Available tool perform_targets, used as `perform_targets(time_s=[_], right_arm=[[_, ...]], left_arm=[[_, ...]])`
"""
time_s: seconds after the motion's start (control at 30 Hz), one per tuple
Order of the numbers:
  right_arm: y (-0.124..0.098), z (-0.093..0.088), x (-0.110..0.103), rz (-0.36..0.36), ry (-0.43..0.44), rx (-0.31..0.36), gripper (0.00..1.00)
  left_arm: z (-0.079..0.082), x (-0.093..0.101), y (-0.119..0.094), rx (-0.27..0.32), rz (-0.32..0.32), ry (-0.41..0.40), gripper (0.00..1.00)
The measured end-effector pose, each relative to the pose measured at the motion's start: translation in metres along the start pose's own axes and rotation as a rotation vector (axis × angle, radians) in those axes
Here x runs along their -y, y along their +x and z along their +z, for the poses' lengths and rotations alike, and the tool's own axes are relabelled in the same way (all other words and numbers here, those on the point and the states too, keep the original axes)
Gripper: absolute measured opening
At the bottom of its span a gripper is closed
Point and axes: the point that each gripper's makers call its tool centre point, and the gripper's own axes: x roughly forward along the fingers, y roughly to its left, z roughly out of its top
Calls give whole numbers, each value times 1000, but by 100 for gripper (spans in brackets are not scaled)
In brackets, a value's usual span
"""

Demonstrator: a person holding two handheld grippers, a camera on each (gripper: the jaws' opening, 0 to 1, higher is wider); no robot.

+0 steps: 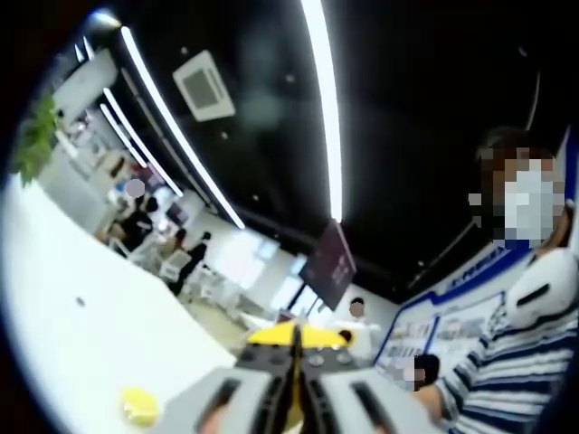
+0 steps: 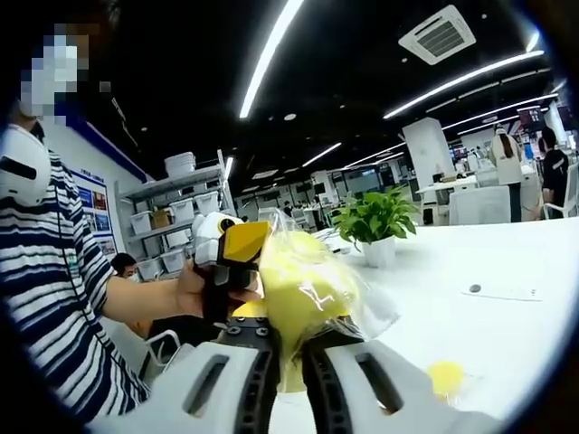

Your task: Compare the silicone blocks by pressing each to a similar depth, holding the contact briefly, and releasing to observe deformation and rebound differences across the visible hardness samples.

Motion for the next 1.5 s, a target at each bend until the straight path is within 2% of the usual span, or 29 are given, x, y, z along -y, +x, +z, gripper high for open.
perform_targets(time_s=[0.2,0.33,0.37,0.87,1.1,1.33,1.43,1.5], right_arm=[[-1,4,1,-5,-1,15,5],[-1,5,1,-5,31,25,7],[-1,6,1,3,68,28,7],[-6,6,16,-55,53,41,22],[-3,-7,18,-66,18,-20,28],[-6,-12,22,-82,25,-36,30],[-9,-17,27,-114,-8,-49,37],[-11,-21,30,-142,-31,-64,46]], left_arm=[[3,2,3,14,-9,-7,0],[4,2,5,12,-6,-7,0],[5,3,5,11,-7,-6,0],[6,1,11,-3,-7,-9,0],[10,2,12,12,-17,-18,0],[14,1,12,14,-12,-16,0],[16,-1,10,20,-4,-13,0],[18,-2,8,21,-1,-13,0]])
